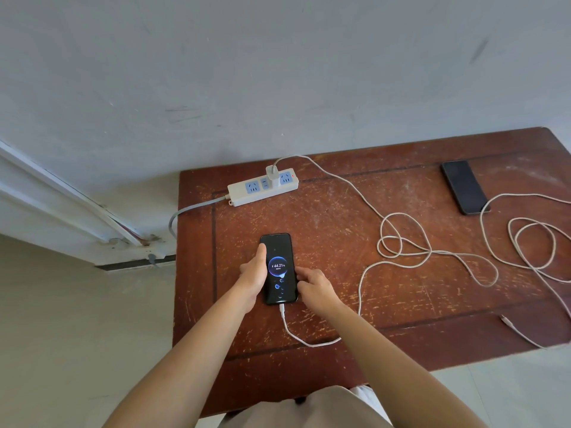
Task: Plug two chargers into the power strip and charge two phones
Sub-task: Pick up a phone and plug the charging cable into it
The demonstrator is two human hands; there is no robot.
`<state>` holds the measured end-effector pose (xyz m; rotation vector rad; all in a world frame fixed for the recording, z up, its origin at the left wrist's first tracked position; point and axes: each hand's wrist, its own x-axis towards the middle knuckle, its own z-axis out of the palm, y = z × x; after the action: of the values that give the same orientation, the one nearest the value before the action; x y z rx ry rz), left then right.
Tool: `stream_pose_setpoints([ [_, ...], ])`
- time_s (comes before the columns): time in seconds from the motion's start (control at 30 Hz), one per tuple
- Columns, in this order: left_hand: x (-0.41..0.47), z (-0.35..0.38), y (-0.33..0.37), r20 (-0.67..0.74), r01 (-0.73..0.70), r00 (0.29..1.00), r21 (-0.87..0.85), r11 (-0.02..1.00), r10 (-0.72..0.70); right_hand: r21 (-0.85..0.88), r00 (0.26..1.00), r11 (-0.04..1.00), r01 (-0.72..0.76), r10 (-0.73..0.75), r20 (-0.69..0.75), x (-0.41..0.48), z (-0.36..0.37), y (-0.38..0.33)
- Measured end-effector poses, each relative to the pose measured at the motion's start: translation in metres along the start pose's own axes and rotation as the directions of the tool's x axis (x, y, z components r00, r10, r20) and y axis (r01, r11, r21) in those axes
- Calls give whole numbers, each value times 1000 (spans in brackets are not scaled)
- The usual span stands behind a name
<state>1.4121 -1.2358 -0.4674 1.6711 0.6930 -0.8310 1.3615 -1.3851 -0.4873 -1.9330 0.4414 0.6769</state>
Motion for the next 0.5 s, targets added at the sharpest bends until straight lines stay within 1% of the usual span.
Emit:
stream_pose_setpoints([
  [0.07, -2, 0, 2, -13, -33, 999, 76, 997, 34, -11, 1000, 1000, 4, -4, -9, -3, -11, -2],
  [0.1, -2, -1, 4, -41, -66, 997, 149, 987, 73, -48, 999, 999, 4, -6, -35, -5, -19, -3],
  [0.13, -3, -2, 7, -70, -121, 987, 248, 961, 143, -104, 997, 995, 10, -18, -73, -7, -29, -2],
  [0.17, -4, -3, 12, -85, -196, 966, 370, 908, 244, -169, 992, 985, 21, -42, -122, -8, -40, -1],
  [0.2, -6, -3, 18, -76, -270, 932, 510, 817, 355, -238, 981, 971, 34, -78, -178, -11, -53, 1],
  [0.23, -8, -2, 24, -45, -323, 889, 645, 693, 456, -309, 963, 950, 43, -122, -241, -14, -68, 4],
  [0.27, -11, 2, 30, -2, -357, 840, 751, 555, 543, -382, 935, 923, 44, -172, -309, -18, -83, 7],
  [0.3, -13, 8, 37, 49, -384, 787, 820, 426, 615, -453, 901, 891, 32, -221, -372, -23, -99, 12],
  [0.33, -16, 17, 45, 107, -407, 738, 859, 312, 667, -517, 866, 856, 4, -261, -426, -29, -115, 17],
  [0.4, -24, 42, 62, 219, -436, 662, 890, 130, 717, -599, 800, 798, -71, -313, -511, -44, -145, 32],
  [0.43, -28, 57, 69, 269, -448, 629, 892, 57, 729, -617, 769, 779, -111, -325, -550, -53, -160, 40],
  [0.5, -37, 86, 79, 344, -475, 570, 879, -43, 746, -644, 714, 741, -190, -347, -609, -71, -184, 59],
])
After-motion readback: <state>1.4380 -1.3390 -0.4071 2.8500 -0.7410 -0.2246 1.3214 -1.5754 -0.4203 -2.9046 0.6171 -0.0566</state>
